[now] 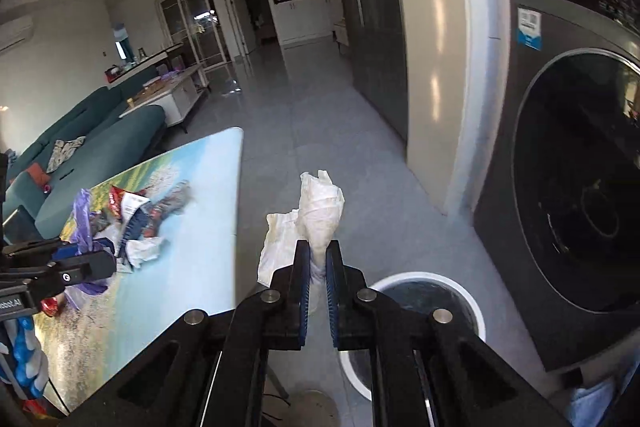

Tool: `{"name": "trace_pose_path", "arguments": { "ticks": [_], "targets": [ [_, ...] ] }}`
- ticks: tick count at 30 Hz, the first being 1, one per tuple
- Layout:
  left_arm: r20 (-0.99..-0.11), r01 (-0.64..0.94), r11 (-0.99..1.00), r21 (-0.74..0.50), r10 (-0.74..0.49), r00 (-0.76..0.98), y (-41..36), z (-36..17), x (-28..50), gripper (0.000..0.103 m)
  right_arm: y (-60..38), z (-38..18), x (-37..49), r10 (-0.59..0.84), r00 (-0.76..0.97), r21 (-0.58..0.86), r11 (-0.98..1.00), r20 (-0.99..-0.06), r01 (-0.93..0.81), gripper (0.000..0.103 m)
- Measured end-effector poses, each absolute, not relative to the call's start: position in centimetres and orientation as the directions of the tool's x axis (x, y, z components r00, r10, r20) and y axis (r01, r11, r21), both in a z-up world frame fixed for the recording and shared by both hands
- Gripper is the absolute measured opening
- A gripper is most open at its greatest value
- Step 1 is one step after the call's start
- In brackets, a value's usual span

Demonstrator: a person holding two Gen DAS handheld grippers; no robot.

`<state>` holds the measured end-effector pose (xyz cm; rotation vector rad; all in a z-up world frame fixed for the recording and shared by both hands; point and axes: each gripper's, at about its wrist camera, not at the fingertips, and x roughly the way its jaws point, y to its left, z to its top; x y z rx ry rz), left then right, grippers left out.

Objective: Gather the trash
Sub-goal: 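Carry the purple bag and tissue over the white trash bin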

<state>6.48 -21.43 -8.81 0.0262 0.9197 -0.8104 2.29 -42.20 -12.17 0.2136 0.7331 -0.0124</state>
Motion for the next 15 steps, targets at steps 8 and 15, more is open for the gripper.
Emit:
{"name": "trace_pose_path", "arguments": {
  "ticks": [8,15],
  "targets": [
    [-0.754,0.632,0.646,-0.428,-0.641,0.144,-33.0,-13.1,10.3,0.028,-48.5,-18.5,2.0,-0.020,0.637,0.184,0.950,-0.770,0.253,0.009],
    [-0.745,0.552,0.626,-0.551,-0.666,0.012,-38.2,-17.8,12.8,0.048,-51.0,-22.0,2.4,-0.044,0.590,0.192,0.924,-0.806,0.330,0.015]
  ]
}}
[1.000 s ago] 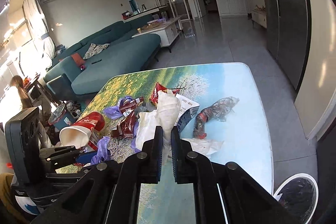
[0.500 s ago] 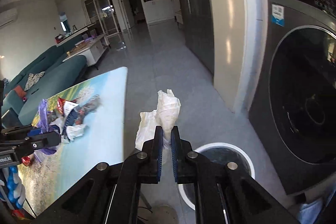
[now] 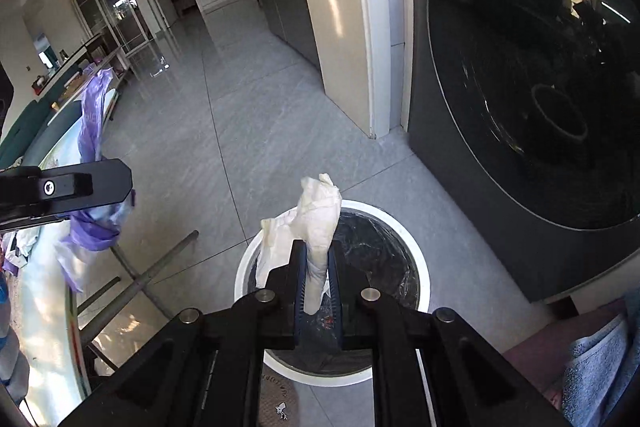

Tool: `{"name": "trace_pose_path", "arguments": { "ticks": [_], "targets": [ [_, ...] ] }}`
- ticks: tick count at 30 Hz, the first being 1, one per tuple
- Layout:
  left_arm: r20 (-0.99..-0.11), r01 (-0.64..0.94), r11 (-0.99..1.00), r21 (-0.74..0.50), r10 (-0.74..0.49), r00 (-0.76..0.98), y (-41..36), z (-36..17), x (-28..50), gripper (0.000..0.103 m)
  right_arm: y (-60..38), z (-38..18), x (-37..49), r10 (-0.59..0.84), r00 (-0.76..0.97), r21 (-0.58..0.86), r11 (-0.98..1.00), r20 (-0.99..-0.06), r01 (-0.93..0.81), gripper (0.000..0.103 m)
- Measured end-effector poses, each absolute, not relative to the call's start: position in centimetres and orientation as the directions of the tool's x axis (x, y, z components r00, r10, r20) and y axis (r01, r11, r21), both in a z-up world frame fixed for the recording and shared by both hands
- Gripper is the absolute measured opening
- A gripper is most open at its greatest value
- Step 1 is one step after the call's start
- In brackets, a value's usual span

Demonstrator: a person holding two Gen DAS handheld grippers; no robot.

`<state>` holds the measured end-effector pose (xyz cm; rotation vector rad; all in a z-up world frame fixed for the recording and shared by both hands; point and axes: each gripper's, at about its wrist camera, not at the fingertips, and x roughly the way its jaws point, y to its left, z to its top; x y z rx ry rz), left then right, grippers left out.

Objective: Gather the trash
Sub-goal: 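Carry the purple bag and tissue over the white trash bin, then open both tools to drop the items into the bin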

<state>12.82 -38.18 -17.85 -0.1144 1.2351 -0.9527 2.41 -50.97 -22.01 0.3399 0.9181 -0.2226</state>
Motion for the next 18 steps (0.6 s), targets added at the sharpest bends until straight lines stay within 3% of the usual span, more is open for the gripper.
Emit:
{"name": "trace_pose_path", "arguments": {
  "ticks": [1,4,18],
  "targets": [
    [-0.745,0.547,0.629,-0.553,-0.666,0.013,-38.7,-18.2,12.8,0.053,-51.2,-22.2,2.3,-0.053,0.584,0.185,0.921,-0.810,0.341,0.021],
    [-0.732,0.526,0.624,-0.578,-0.681,0.005,-38.6,-18.7,13.0,0.056,-51.7,-22.5,1.9,-0.086,0.570,0.160,0.916,-0.817,0.367,0.031],
    [-0.675,0.572,0.650,-0.501,-0.707,0.213,-30.6,-12.7,10.9,0.056,-50.2,-18.5,0.9,-0.080,0.665,0.205,0.918,-0.743,0.338,0.032]
  ]
}}
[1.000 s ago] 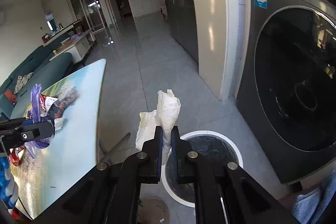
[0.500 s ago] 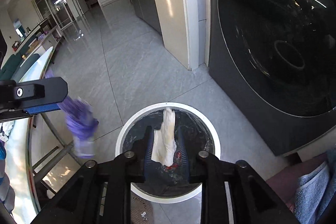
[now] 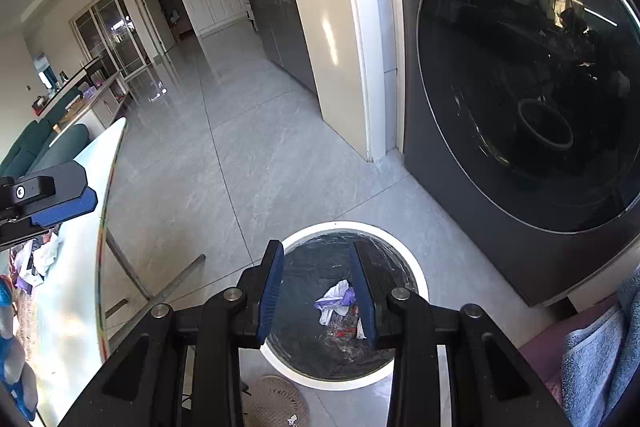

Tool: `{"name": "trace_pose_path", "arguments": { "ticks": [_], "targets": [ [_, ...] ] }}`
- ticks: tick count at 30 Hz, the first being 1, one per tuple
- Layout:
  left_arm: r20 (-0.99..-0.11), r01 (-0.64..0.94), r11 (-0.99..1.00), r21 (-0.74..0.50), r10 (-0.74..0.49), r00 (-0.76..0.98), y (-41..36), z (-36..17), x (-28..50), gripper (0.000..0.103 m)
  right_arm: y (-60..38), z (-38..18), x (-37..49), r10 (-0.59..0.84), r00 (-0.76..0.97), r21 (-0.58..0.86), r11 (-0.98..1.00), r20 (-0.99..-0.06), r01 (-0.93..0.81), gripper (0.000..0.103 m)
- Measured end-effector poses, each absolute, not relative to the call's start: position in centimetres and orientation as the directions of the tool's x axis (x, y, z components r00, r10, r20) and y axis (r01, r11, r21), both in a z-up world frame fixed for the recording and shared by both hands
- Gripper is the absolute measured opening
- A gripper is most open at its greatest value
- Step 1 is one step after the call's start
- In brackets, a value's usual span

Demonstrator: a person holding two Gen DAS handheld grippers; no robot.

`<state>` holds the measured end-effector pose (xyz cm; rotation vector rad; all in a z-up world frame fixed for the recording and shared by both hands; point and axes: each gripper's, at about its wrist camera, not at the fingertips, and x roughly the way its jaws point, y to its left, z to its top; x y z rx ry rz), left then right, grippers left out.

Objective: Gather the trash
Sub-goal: 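Open both tools to drop the items into the bin, then move both tools back over the table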

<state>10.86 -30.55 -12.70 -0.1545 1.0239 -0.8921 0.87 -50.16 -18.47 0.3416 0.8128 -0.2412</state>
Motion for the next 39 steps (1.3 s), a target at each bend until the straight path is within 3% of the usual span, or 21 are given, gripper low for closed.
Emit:
{"name": "trace_pose_path", "arguments": {
  "ticks": [6,11,21,25,29,31,39],
  "targets": [
    [-0.654,0.585,0.662,-0.469,-0.705,0.274,-26.8,-10.2,9.6,0.056,-47.9,-15.9,0.2,-0.082,0.703,0.205,0.927,-0.707,0.315,0.032],
    [-0.632,0.600,0.690,-0.404,-0.685,0.363,-23.8,-7.8,7.6,0.056,-45.8,-13.0,-0.8,-0.093,0.743,0.189,0.939,-0.663,0.286,0.040],
    [-0.546,0.501,0.856,-0.127,-0.482,0.686,-16.2,-3.4,2.0,0.056,-39.3,-7.9,-2.6,-0.065,0.823,0.148,0.973,-0.564,0.179,0.068],
    [-0.507,0.433,0.898,-0.080,-0.411,0.757,-13.0,-2.3,0.5,0.061,-36.8,-6.3,-3.0,-0.042,0.851,0.137,0.982,-0.524,0.133,0.080],
    [-0.475,0.382,0.923,-0.040,-0.354,0.805,-10.3,-1.6,-1.0,0.061,-34.7,-5.2,-3.1,-0.010,0.871,0.134,0.987,-0.492,0.087,0.085],
    [-0.464,0.359,0.933,-0.030,-0.331,0.822,-9.1,-1.4,-1.7,0.061,-33.9,-4.7,-3.2,0.007,0.882,0.138,0.988,-0.471,0.066,0.098],
    [-0.438,0.301,0.954,-0.008,-0.274,0.856,-6.3,-0.7,-3.3,0.061,-30.8,-2.7,-3.6,0.072,0.918,0.145,0.989,-0.390,-0.016,0.103]
  ]
}}
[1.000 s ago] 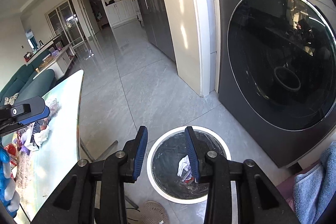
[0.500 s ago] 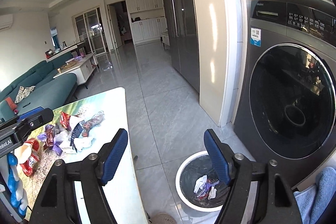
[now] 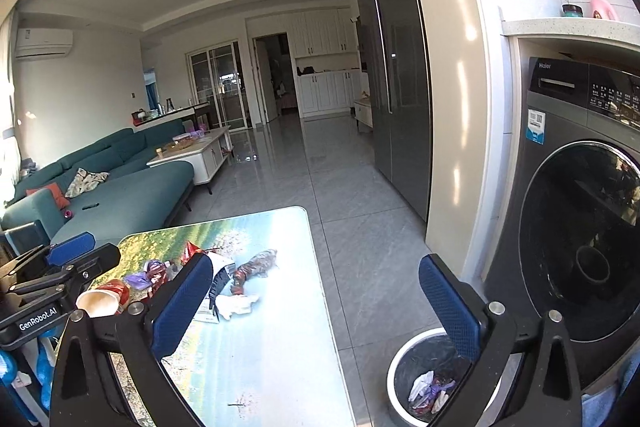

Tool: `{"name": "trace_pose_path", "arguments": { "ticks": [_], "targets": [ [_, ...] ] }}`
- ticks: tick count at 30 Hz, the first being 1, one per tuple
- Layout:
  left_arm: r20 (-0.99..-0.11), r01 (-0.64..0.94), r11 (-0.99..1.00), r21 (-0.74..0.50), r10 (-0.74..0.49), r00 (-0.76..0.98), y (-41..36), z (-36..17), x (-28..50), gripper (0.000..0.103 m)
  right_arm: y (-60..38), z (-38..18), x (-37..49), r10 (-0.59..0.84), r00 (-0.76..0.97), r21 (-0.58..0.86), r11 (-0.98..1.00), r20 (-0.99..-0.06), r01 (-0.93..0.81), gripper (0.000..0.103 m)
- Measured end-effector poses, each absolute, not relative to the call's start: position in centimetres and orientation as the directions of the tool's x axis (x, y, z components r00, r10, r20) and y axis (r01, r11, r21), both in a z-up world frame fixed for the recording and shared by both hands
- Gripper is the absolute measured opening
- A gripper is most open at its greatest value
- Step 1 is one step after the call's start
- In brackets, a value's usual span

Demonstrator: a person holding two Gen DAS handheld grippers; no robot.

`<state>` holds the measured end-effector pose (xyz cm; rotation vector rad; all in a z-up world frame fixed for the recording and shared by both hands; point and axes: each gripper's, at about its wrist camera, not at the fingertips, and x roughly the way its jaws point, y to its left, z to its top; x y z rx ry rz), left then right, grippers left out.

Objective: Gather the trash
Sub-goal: 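Move both tools back over the table, then grasp the brown snack bag with the left tool while the right tool grasps a crumpled white tissue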

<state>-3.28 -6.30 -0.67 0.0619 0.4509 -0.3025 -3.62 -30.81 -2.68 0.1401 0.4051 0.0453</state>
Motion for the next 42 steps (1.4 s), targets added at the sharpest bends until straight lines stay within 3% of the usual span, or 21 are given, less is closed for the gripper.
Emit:
{"name": "trace_pose_path", "arguments": {
  "ticks": [9,23,31,36,42],
  "targets": [
    [-0.451,0.249,0.968,-0.014,-0.229,0.863,-4.5,-1.3,-2.1,0.061,-29.2,-2.4,-2.2,0.140,0.922,0.169,0.982,-0.361,-0.083,0.103],
    [-0.574,0.188,0.980,-0.059,-0.187,0.797,-2.7,-7.0,5.1,0.061,-27.0,-6.1,3.8,0.218,0.847,0.173,0.973,-0.484,-0.152,0.103],
    [-0.520,0.069,0.995,-0.078,-0.100,0.849,-0.5,-8.3,11.1,0.061,-26.4,-8.3,6.8,0.253,0.809,0.188,0.966,-0.531,-0.178,0.103],
    [-0.495,-0.022,0.986,-0.165,-0.063,0.866,1.7,-9.0,14.2,0.061,-25.4,-9.0,8.2,0.284,0.787,0.191,0.958,-0.547,-0.213,0.103],
    [-0.500,-0.144,0.979,-0.145,0.053,0.864,4.4,-9.9,15.2,0.061,-23.9,-9.2,9.4,0.313,0.768,0.184,0.950,-0.558,-0.254,0.103]
  ]
}}
